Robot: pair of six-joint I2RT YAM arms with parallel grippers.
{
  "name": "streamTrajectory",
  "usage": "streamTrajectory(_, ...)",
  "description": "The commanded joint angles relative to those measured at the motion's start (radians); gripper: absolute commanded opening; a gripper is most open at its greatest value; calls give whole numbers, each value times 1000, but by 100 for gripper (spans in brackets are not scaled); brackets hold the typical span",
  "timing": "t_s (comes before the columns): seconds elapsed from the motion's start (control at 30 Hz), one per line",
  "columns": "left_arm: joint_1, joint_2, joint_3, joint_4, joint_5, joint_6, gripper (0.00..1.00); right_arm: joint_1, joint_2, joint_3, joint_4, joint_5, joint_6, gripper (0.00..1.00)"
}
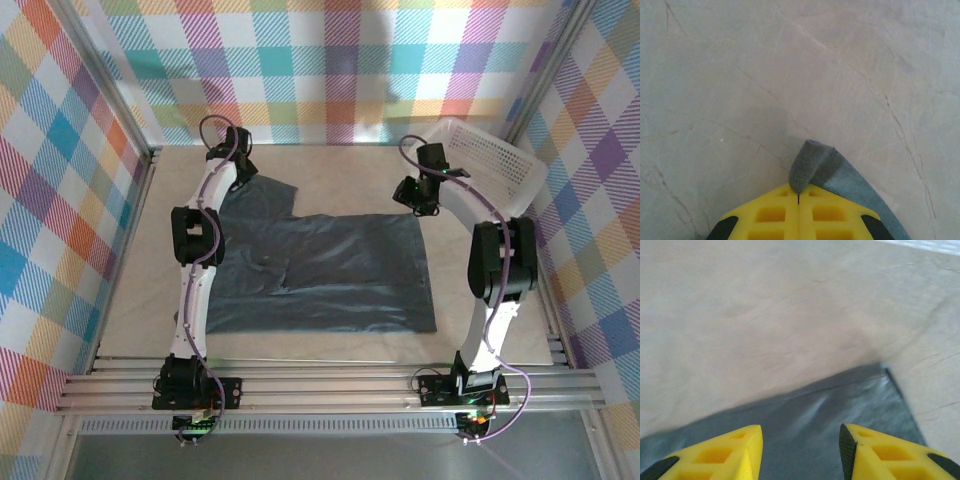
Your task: Fold and stack the t-shirts
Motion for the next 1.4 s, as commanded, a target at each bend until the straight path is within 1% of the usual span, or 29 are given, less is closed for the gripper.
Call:
streamTrajectory(0.0,-23,-102,-69,-39,23,17,0,15,62,42,-43,159,70,45)
streamTrajectory(0.17,-25,-164,-90,-50,42,20,0,20,132,67,-26,250,110,46)
streamTrajectory(0.27,-28,-195,-116,-40,56,26,0,21,154,60,30,253,92,47)
streamTrajectory(0.37,-28,-217,-130,-37,58,29,0,21,202,110,-19,247,87,46)
streamTrajectory(0.47,-28,-228,-131,-37,60,32,0,23,194,89,-37,248,103,45)
streamTrajectory(0.57,-29,-241,-130,-36,69,32,0,34,138,1,30,267,95,45)
streamTrajectory(0.67,-31,-256,-130,-39,79,32,0,36,81,-74,128,275,40,45)
streamTrajectory(0.73,-33,-272,-135,-40,79,38,0,43,32,-95,172,283,-29,45)
streamTrajectory(0.83,-36,-286,-139,-40,77,42,0,85,-17,-80,177,297,-144,43)
streamTrajectory(0.93,-34,-292,-144,-32,80,43,0,138,-3,-58,161,343,-247,39)
streamTrajectory(0.97,-35,-291,-144,-32,82,42,0,144,15,-47,157,360,-275,38)
streamTrajectory(1.03,-35,-289,-144,-35,89,44,0,129,85,31,91,394,-316,36)
streamTrajectory(1.13,-34,-292,-145,-41,92,50,0,76,187,177,0,381,-353,34)
streamTrajectory(1.27,-34,-295,-152,-37,97,57,0,15,282,346,-66,363,-376,34)
streamTrajectory(1.37,-34,-292,-154,-35,111,56,0,-12,336,464,-113,407,-392,34)
